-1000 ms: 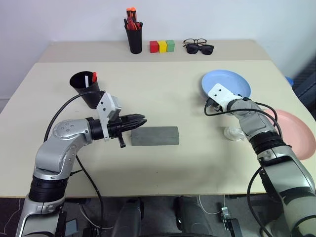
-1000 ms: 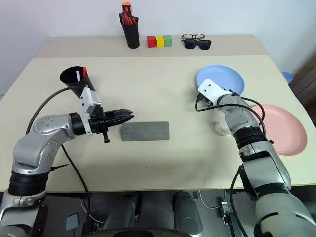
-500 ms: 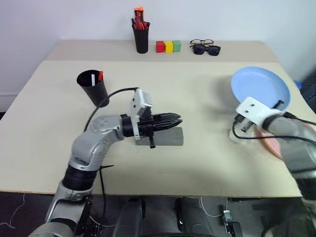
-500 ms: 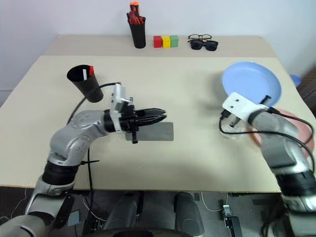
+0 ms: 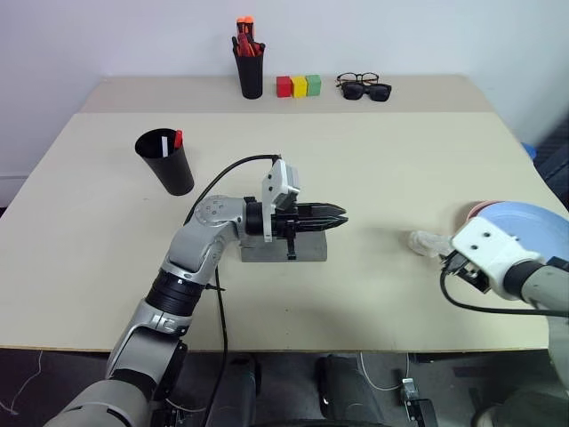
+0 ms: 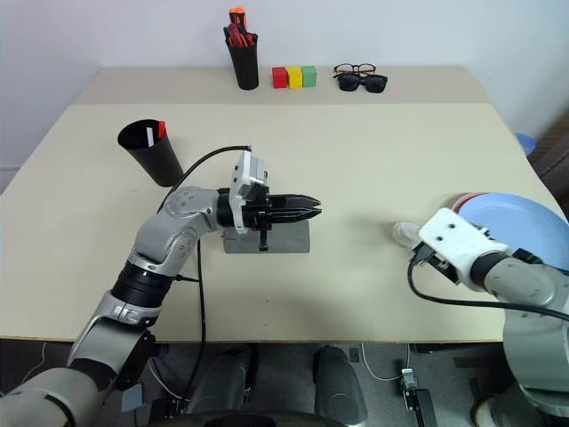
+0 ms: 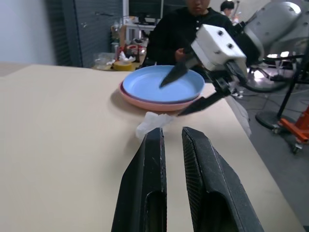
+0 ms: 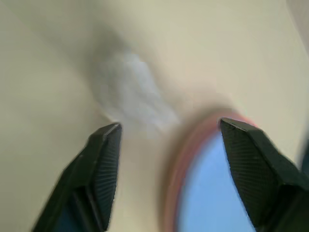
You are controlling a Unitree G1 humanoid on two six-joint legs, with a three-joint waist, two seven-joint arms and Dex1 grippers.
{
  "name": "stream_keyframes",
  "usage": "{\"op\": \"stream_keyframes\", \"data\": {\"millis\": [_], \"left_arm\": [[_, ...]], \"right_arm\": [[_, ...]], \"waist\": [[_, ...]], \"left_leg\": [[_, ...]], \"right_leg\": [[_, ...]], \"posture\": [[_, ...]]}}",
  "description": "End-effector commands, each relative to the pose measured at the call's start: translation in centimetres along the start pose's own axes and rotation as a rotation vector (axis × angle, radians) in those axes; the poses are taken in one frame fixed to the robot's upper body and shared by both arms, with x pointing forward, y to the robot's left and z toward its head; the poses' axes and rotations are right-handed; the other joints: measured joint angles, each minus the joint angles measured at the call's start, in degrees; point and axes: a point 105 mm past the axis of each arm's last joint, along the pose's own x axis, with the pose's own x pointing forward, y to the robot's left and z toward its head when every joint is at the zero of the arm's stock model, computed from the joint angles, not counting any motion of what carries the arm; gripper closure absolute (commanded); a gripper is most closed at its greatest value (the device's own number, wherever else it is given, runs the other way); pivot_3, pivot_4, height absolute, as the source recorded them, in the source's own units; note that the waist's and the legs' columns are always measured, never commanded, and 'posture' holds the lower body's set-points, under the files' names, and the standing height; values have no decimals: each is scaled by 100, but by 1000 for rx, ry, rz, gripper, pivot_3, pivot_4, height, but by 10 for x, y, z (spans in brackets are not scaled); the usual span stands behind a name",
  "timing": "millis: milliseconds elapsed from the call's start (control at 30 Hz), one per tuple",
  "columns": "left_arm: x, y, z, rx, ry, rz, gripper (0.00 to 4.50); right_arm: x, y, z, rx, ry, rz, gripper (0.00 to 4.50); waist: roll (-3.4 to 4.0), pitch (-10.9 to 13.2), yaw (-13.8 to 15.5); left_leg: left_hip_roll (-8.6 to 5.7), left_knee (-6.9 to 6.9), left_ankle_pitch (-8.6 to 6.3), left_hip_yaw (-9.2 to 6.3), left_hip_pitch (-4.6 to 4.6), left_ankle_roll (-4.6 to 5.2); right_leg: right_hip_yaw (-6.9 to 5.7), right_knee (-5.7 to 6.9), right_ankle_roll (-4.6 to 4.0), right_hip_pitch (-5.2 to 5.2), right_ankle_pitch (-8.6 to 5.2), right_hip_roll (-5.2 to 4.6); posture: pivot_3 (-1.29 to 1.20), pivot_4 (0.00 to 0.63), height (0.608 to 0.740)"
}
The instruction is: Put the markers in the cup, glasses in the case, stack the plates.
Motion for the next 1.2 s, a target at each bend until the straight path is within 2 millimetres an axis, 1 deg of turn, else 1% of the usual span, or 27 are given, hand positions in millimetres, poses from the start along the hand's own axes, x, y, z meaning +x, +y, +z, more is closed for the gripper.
{"op": "stream_keyframes", "data": {"millis": [33, 200, 233, 300, 367, 433, 467, 567, 633, 667, 733, 800, 833, 900, 933, 967, 1033, 1100, 1167, 1200], "left_arm": [[-9, 4, 7, 49, -13, 64, 3941], [-17, 7, 4, 55, 11, 114, 3941], [-18, 7, 4, 54, 11, 121, 3941], [-22, 11, 4, 57, 20, 151, 3941], [-26, 15, 5, 58, 23, 186, 3941], [-29, 18, 7, 55, 17, 211, 3941], [-30, 19, 7, 54, 17, 220, 3941], [-39, 27, 6, 64, 30, 279, 3941], [-48, 36, 5, 66, 40, 335, 3941], [-55, 41, 4, 70, 50, 367, 3941], [-69, 47, 2, 81, 69, 405, 3941], [-79, 47, 1, 86, 81, 414, 3941], [-79, 47, 1, 87, 85, 414, 3941], [-95, 47, -3, 91, 115, 453, 3941], [-103, 47, -3, 95, 125, 472, 3941], [-107, 46, -3, 99, 131, 490, 3941], [-117, 44, 0, 97, 127, 536, 3941], [-126, 41, 2, 94, 125, 580, 3941], [-148, 34, 2, 99, 152, 664, 3941], [-162, 30, 2, 96, 162, 716, 3941]], "right_arm": [[10, 1, -3, -47, -4, -11, 1482], [33, -3, -9, -55, 7, -40, 1482], [36, -4, -10, -54, 9, -45, 1710], [41, -6, -12, -63, 16, -61, 2327], [41, -7, -11, -79, 17, -70, 3295], [39, -9, -8, -97, 10, -80, 4377], [37, -11, -6, -107, 8, -89, 4450], [25, -28, -1, -126, 15, -161, 4450], [15, -41, -2, -165, 45, -217, 4450], [7, -51, -4, -179, 77, -261, 4450], [-10, -73, -15, -196, 171, -371, 4450], [-19, -81, -29, -222, 261, -409, 4450], [-20, -83, -34, -232, 289, -408, 4450], [-18, -76, -48, -242, 344, -369, 3879], [-16, -74, -49, -263, 351, -358, 3568], [-12, -74, -47, -276, 340, -351, 3008], [-1, -75, -34, -277, 272, -349, 2112], [10, -77, -22, -247, 196, -341, 2112], [24, -77, -4, -159, 74, -315, 2112], [31, -77, 10, -87, -19, -310, 2112]], "waist": [[-1, 0, 2], [-1, 0, -11], [-1, 0, -12], [-1, 0, -4], [-1, 0, -5], [-1, 0, -6], [-1, 0, -6], [-1, 0, -4], [0, 0, -4], [0, 0, -4], [1, 0, -5], [0, 0, -1], [-1, -1, 1], [-2, -1, 3], [-2, -1, -7], [-1, -1, -34], [0, 0, -61], [2, 0, -87], [-3, 0, -145], [-3, 0, -182]], "left_leg": [[0, 0, 0, 0, -1, 0], [-3, 1, 0, 0, 1, 0], [-2, 0, 0, -1, 2, 0], [-2, -3, 0, -2, 2, 0], [-3, -2, 0, -2, 1, 0], [-3, -2, 0, -2, 1, 0], [-3, -2, 0, -2, 1, 0], [-3, -1, 0, -2, 1, 0], [-3, -1, 0, -2, 1, 0], [-3, -1, 0, -2, 1, 0], [-3, -1, 0, -2, 1, 0], [-3, -3, 0, -2, 1, 0], [-3, -4, 0, -2, 0, 0], [-3, -3, 0, -2, 0, 0], [-3, -3, 0, -2, 1, 0], [-3, -3, 0, -1, 1, 0], [-2, -4, 0, 1, 3, 0], [0, -3, 0, 2, 4, 0], [1, -2, 0, 1, 5, -1], [3, -5, 0, 0, 5, -1]], "right_leg": [[-1, -1, 0, 0, 0, -1], [-1, 0, 0, 0, 0, -4], [-2, 1, 0, 0, 0, -2], [-3, 1, -1, 0, 0, -3], [-2, 1, 0, 0, 0, -3], [-3, 2, 0, -1, 0, -3], [-2, 2, 0, -1, 0, -3], [-2, 2, 0, 0, 0, -3], [-3, 3, 0, -1, 0, -3], [-3, 3, 0, -1, 0, -3], [-3, 3, 0, -2, 0, -2], [-3, 3, 0, -3, 0, -2], [-3, 3, 0, -3, 0, -3], [-4, 1, 0, 0, 0, -4], [-4, 0, 0, 1, 0, -4], [-3, 0, 0, 0, 0, -4], [-2, 2, 0, -1, 0, -4], [-1, 4, -1, -2, 0, -4], [-2, 5, -1, 0, 0, -4], [-2, 4, -1, 0, 0, -3]], "posture": [[0, 150, 740], [0, 150, 740], [0, 150, 740], [0, 150, 740], [0, 150, 740], [0, 150, 740], [0, 150, 740], [0, 150, 740], [0, 150, 740], [0, 150, 740], [0, 150, 740], [0, 150, 740], [0, 150, 740], [0, 150, 740], [0, 150, 740], [0, 150, 740], [0, 150, 740], [0, 150, 740], [0, 150, 740], [0, 150, 740]]}}
